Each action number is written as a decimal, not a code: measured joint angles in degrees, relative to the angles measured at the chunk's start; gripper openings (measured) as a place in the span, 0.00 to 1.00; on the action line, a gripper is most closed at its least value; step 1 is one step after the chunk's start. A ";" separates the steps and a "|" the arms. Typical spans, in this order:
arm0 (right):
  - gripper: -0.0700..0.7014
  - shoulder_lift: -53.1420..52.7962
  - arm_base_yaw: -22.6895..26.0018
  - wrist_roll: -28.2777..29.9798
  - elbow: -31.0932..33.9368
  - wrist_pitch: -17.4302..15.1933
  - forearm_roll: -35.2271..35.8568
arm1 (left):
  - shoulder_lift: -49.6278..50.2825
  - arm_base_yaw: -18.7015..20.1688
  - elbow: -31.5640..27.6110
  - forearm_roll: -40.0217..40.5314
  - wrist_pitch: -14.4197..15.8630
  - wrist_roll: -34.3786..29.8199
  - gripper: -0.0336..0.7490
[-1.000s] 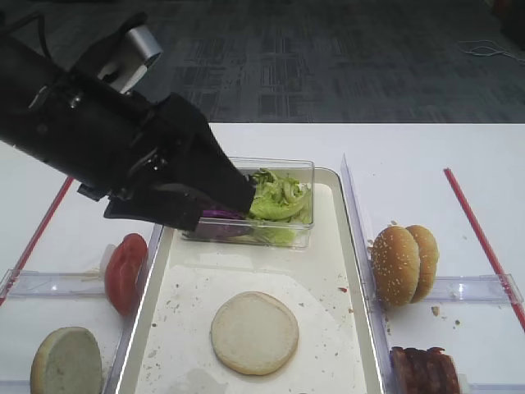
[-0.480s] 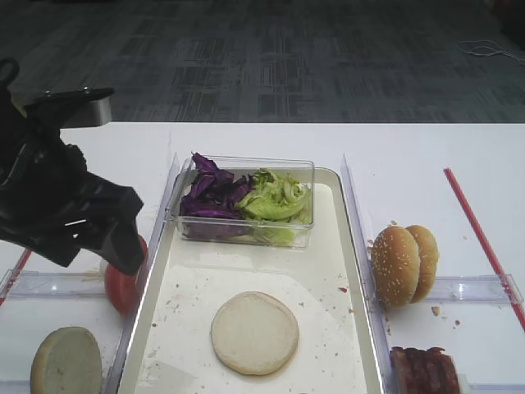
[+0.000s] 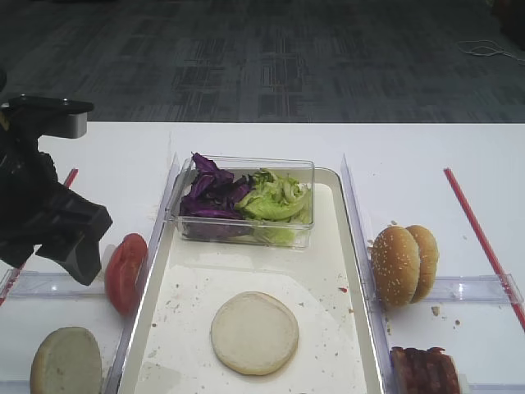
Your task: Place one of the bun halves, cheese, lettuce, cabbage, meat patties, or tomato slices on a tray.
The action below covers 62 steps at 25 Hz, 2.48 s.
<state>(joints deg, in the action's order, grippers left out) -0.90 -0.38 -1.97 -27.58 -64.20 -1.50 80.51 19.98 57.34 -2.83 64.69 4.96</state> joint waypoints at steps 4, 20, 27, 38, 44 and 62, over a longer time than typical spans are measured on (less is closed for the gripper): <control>0.88 0.00 0.00 0.00 0.00 0.00 0.00 | 0.00 -1.31 0.00 0.00 -0.37 0.83 0.76; 0.88 0.00 0.00 0.00 0.00 0.21 0.00 | 0.00 -24.18 0.00 2.41 -0.74 -0.28 0.76; 0.88 0.00 0.00 0.00 0.00 0.21 0.00 | -1.81 -24.41 -1.10 3.14 0.89 -0.40 0.74; 0.88 0.00 0.00 0.00 0.00 0.21 0.00 | -18.89 -24.44 -11.19 3.86 5.07 -0.40 0.74; 0.88 0.00 0.00 0.00 0.00 0.21 0.00 | -32.57 -24.44 -17.27 3.86 5.98 -0.40 0.74; 0.88 0.00 0.00 0.00 0.00 0.21 0.00 | -61.28 -24.44 -28.62 3.37 3.41 -1.99 0.74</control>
<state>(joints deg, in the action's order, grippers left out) -0.90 -0.38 -1.97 -27.58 -63.99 -1.50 19.23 -4.46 28.72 0.54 68.11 2.97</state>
